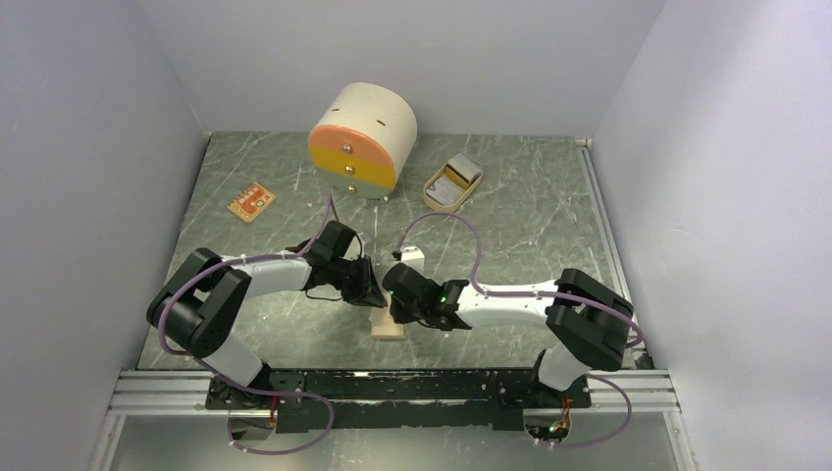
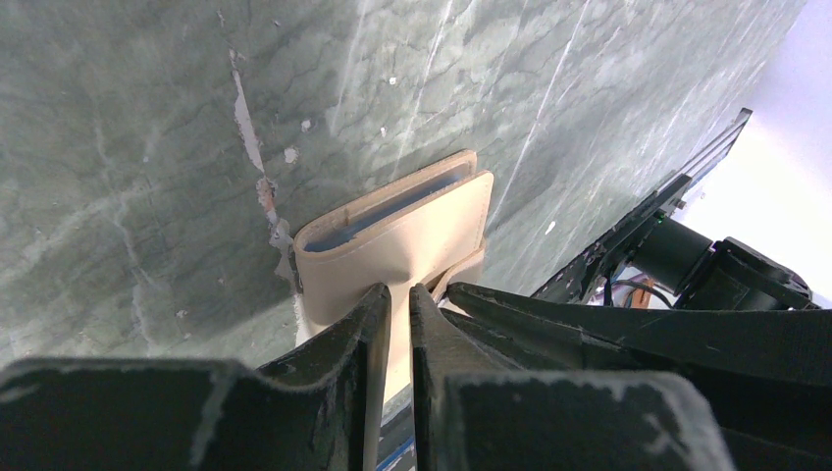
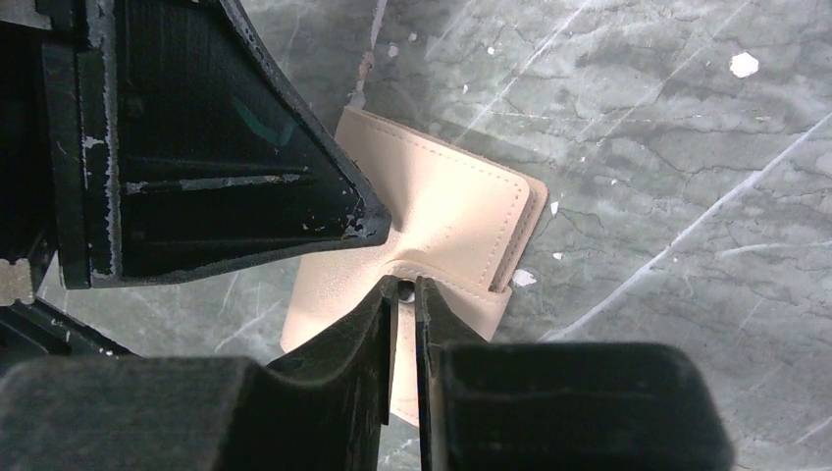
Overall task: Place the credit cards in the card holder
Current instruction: Close the card holder at the center of the board, then reset both arms
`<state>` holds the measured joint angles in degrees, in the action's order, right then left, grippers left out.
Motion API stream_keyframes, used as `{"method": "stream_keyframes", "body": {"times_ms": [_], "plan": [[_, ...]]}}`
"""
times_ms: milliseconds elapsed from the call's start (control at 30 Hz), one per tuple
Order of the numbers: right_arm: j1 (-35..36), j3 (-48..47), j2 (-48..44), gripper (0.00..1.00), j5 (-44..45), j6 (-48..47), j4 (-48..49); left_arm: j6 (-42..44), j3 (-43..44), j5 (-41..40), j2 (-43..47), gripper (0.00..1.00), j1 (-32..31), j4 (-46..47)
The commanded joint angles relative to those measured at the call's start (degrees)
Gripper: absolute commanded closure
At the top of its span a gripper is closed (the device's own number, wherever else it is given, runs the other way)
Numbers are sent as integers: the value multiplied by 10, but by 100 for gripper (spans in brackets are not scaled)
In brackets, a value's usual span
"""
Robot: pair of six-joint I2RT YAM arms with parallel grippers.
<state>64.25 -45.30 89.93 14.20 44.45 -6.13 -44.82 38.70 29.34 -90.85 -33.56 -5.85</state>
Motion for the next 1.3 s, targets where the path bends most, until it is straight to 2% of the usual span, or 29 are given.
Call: {"method": "stream_keyframes", "body": {"times_ms": [0,500,933,1033,1167,1267], "plan": [[8,-18,20,86,4,-6,-5,5,-11,-24,2,80,-5,-1],[34,-52,100,87,24,-4,-86,-3,-21,-11,0,80,-5,14],[53,-15,153,90,11,19,-79,-11,-22,-6,1,80,-5,18],[52,-14,139,87,12,17,-72,-12,-11,-4,9,80,-4,8],[42,-73,76,81,66,-17,-112,-4,23,-15,26,78,-3,-28],[20,-108,22,73,81,-43,-119,-1,58,-27,44,78,0,-60]]}}
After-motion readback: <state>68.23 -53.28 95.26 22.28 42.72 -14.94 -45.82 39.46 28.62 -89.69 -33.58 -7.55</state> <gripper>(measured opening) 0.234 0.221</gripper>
